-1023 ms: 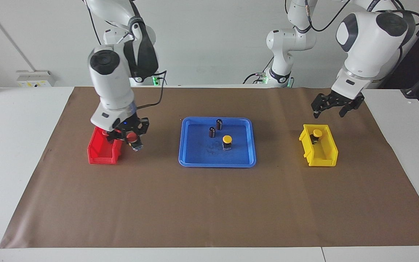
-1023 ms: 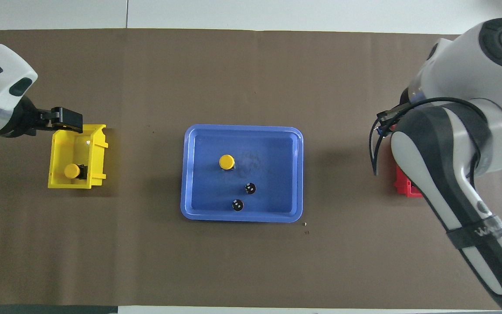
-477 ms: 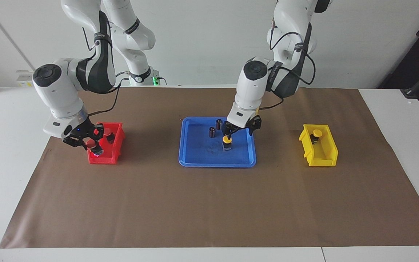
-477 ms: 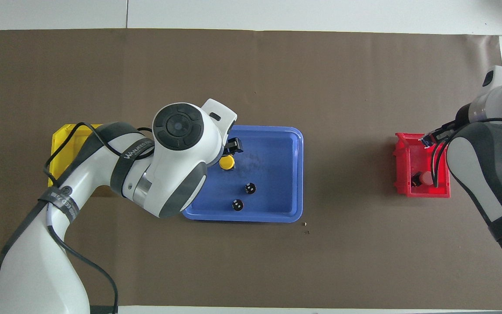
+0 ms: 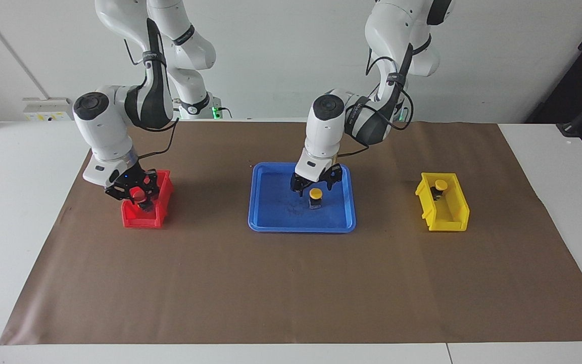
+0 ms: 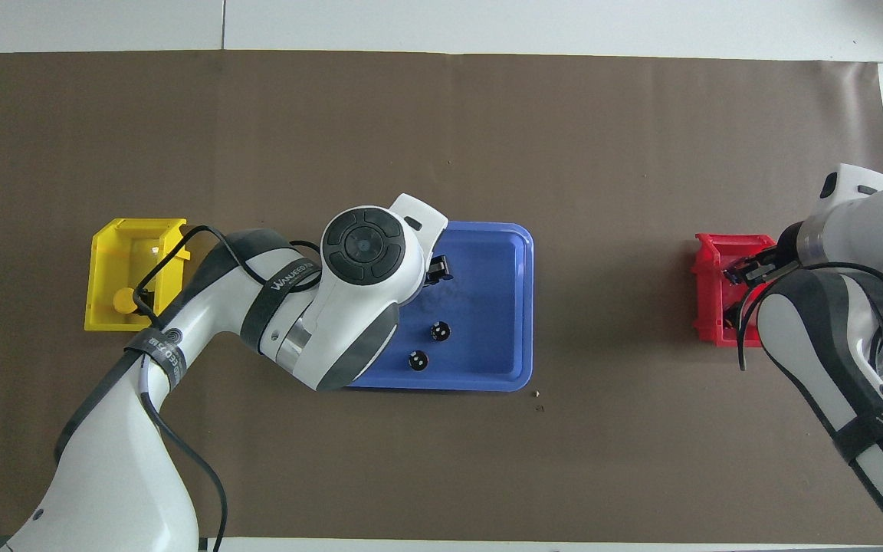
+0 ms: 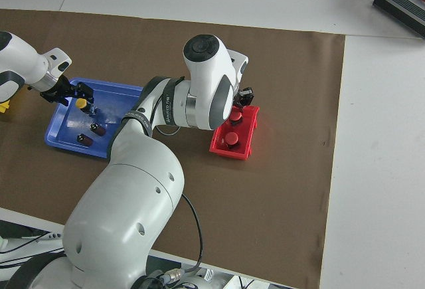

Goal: Sort red and yellow buttons by color
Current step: 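Lift the last yellow button with the left gripper while the right gripper withdraws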

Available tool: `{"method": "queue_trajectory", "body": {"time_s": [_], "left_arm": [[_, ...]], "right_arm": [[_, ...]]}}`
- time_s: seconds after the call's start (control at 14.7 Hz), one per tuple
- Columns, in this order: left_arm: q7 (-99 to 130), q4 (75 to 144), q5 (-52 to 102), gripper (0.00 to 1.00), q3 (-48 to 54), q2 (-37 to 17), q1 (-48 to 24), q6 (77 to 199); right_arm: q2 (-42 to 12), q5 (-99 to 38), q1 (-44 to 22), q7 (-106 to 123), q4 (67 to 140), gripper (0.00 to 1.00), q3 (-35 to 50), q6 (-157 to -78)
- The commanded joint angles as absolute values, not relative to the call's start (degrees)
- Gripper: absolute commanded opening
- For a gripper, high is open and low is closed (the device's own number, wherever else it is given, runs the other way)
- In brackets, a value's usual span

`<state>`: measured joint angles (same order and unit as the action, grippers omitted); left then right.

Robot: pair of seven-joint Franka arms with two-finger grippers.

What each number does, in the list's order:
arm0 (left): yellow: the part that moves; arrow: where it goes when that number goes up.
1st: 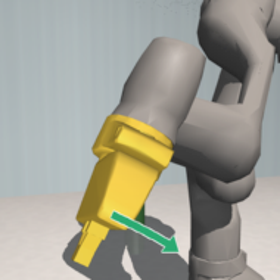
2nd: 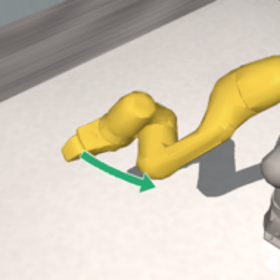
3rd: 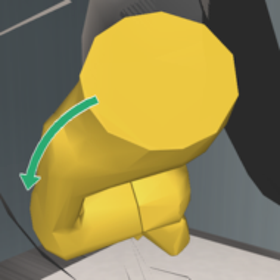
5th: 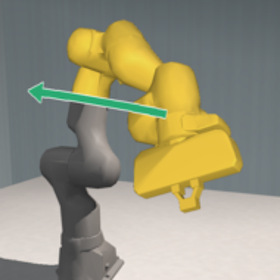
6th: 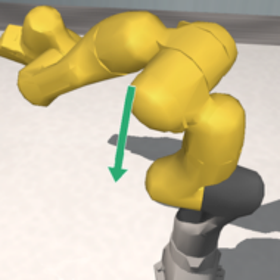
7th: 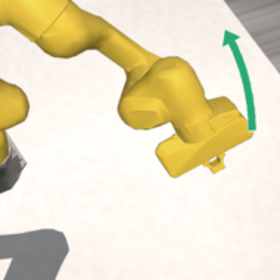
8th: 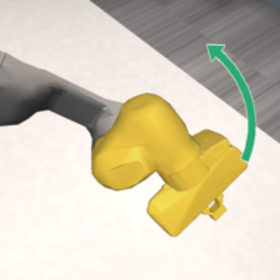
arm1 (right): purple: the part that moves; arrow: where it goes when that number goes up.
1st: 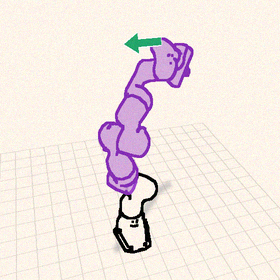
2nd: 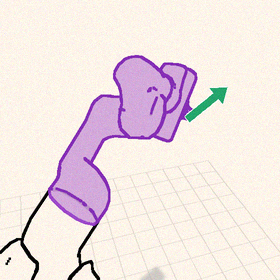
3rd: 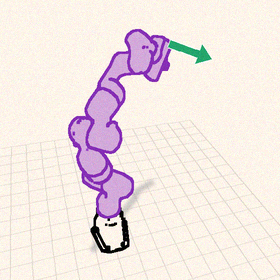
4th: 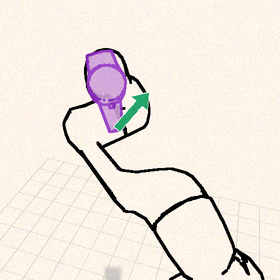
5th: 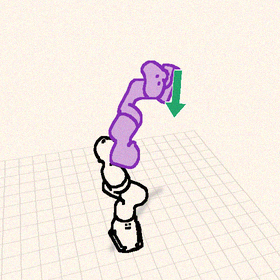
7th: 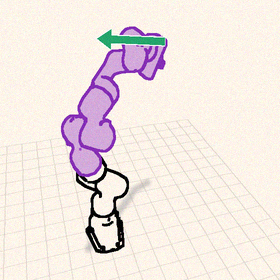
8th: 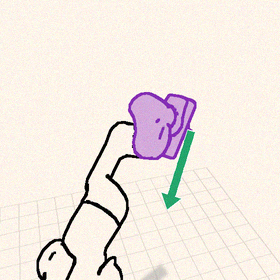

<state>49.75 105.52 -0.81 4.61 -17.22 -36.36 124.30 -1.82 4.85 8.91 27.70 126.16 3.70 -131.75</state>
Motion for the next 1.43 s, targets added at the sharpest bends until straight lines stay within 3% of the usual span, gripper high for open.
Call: {"method": "queue_trajectory", "body": {"time_s": [0.0, 0.07, 0.14, 0.27, 0.55, 0.61, 0.68, 0.75, 0.95, 1.16, 1.36], "left_arm": [[49.7, 107.4, -1.1, 1.00, 4.3, -16.8, -36.3, 127.1], [49.7, 107.5, -1.1, 1.00, 4.3, -16.8, -36.2, 127.4], [49.7, 107.6, -1.1, 0.99, 4.3, -16.8, -36.2, 127.6], [49.6, 107.9, -1.1, 0.99, 4.3, -16.7, -35.9, 127.7], [49.6, 109.0, -1.1, 0.95, 4.3, -16.6, -35.9, 128.4], [50.4, 109.0, -1.1, 0.68, 4.3, -16.7, -36.0, 128.2], [50.1, 109.0, -1.1, 0.12, 4.3, -16.6, -36.1, 128.0], [49.9, 109.0, -1.1, 0.03, 4.3, -16.7, -36.0, 128.1], [50.1, 105.8, -1.1, 0.02, 4.0, -16.5, -35.5, 124.0], [47.6, 96.4, -1.9, 0.02, 3.8, -16.2, -31.5, 109.1], [35.9, 94.5, -1.9, 0.02, 1.3, -13.1, -25.8, 103.3]], "right_arm": [[-0.6, 4.4, 10.3, 28.0, 130.1, 0.05, 4.3, -137.1], [-0.6, 4.4, 10.1, 27.3, 130.5, 0.12, 4.3, -137.5], [-0.7, 4.4, 10.0, 27.1, 130.5, 0.34, 4.3, -137.3], [-0.6, 4.4, 10.5, 27.4, 129.6, 1.00, 4.4, -135.1], [-0.4, 3.1, 9.5, 24.8, 115.5, 1.00, 4.9, -116.3], [0.0, 2.1, 9.4, 21.7, 112.5, 1.00, 5.4, -113.1], [0.3, 1.6, 9.1, 18.1, 108.6, 1.00, 6.4, -109.3], [0.3, 1.6, 9.1, 14.7, 103.7, 1.00, 6.5, -105.0], [0.2, 1.1, 9.7, 9.1, 90.7, 1.00, 6.3, -91.0], [0.4, 0.6, 9.2, 7.7, 88.2, 1.00, 5.9, -84.9], [-0.1, 0.9, 9.9, 6.9, 86.0, 1.00, 5.8, -82.9]]}}
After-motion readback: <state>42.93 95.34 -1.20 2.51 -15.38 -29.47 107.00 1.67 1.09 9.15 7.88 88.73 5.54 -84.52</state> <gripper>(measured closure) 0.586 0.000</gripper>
